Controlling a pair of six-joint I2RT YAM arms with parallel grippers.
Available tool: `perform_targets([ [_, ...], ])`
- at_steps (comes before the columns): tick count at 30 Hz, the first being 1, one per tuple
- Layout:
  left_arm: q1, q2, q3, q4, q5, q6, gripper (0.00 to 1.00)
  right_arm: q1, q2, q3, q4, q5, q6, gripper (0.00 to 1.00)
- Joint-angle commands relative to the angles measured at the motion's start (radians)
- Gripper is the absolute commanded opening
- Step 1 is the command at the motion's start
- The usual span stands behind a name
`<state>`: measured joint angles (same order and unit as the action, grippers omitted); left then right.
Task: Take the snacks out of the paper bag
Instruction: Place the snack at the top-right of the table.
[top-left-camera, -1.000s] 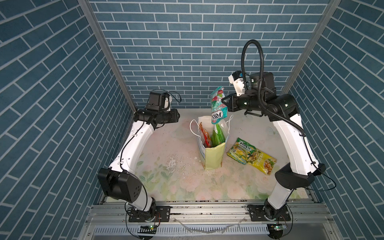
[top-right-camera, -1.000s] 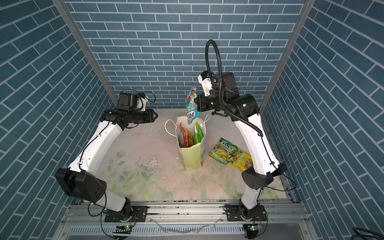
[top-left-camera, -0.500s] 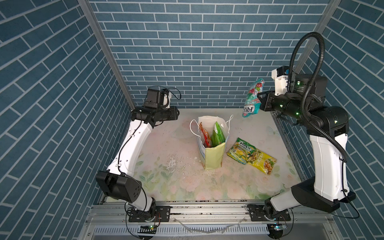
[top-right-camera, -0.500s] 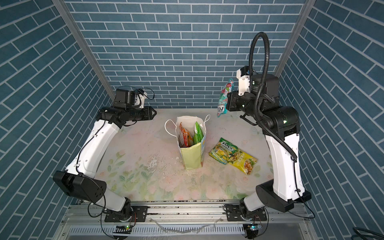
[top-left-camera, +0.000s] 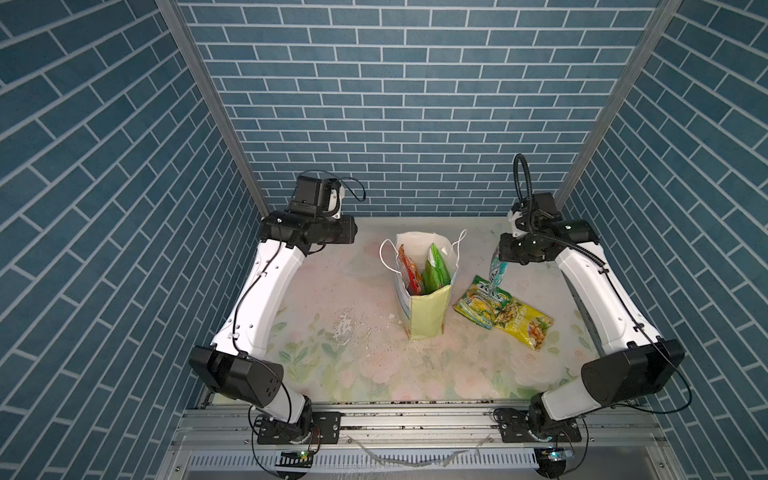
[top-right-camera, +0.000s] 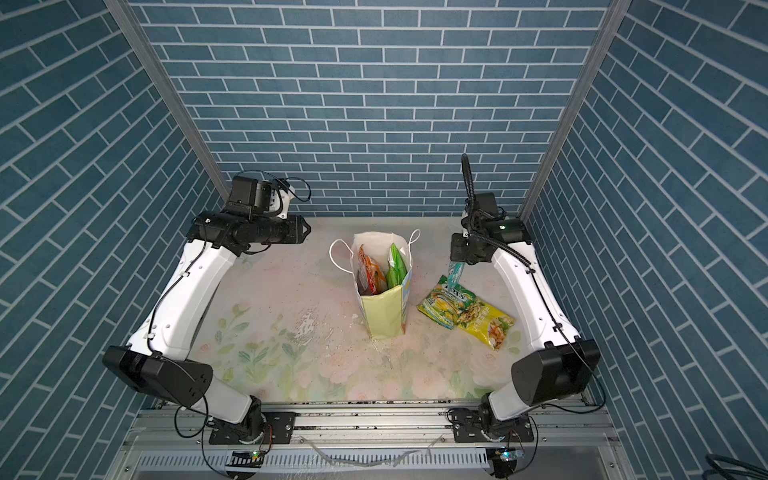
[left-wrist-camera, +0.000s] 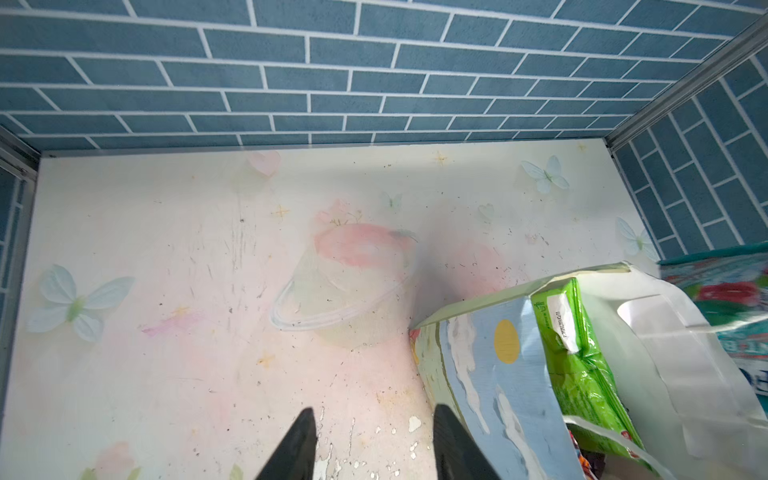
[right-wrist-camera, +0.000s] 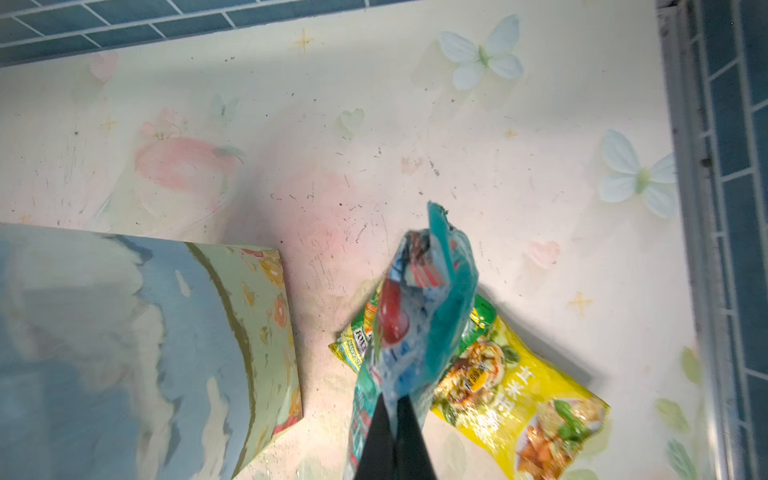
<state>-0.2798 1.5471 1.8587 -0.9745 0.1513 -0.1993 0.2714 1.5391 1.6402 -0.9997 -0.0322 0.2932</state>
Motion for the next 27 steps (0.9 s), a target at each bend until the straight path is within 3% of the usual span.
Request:
perform_targets([
  [1, -0.028, -0.021, 0.047, -0.071, -0.036, 0.034, 0.47, -0.008, 0.019, -0.02, 0.222, -0.116, 0.063, 0.0],
  [18, -0.076, -0.017, 0.193, -0.153, 0.029, 0.016, 0.48, -0.044, 0.287, -0.207, 0.776, -0.378, 0.381, 0.0],
  [21, -0.088, 0.004, 0.257, -0.189, 0.043, 0.029, 0.48, -0.044, 0.306, -0.237, 0.767, -0.364, 0.386, 0.0],
  [27, -0.118, 0.061, 0.375, -0.265, 0.106, 0.048, 0.46, -0.045, 0.296, -0.265, 0.574, -0.247, 0.27, 0.0],
])
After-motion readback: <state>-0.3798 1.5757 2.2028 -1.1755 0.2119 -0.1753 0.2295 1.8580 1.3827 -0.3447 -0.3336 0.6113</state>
